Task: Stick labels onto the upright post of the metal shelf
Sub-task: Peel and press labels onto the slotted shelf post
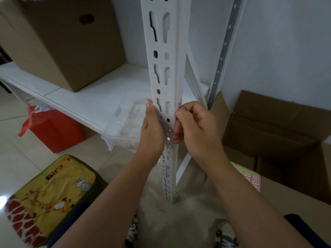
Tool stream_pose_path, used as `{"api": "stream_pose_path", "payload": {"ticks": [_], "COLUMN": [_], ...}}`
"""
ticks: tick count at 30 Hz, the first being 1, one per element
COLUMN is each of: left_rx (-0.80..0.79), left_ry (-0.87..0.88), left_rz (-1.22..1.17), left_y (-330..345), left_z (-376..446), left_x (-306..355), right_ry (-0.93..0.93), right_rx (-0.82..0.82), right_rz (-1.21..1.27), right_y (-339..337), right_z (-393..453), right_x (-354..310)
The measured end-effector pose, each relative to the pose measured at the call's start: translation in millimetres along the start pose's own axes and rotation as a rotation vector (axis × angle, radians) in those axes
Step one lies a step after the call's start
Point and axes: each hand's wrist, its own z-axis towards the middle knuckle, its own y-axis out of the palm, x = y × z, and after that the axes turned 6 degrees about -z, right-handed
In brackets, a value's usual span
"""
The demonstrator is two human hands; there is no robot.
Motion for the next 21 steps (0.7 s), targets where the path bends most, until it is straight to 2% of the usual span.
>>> {"api": "stream_pose_path", "payload": {"ticks": [6,12,17,19,21], "left_rx": [0.020,0.007,0.021,0.068,0.164], "left_ry": [0.005,0.014,-0.004,0.083,0.270], "left_rz": [-0.014,0.023,0.068,0.091,0.110], "left_y": [3,0,-1,0,0], "left_z": [0,-1,-2,-2,-3], "left_x": [0,0,2,0,-1], "right_ry": [-0.110,-0.090,-0.161,-0.118,-0.051], "right_rx": [0.130,0.155,0.068,0.028,0.001], "right_rz": [-0.204,-0.086,-0.026,0.094,0.225], "right_y": [4,6,2,-1,-5], "right_z": [4,4,4,4,4], "right_x": [-3,-3,7,8,10]}}
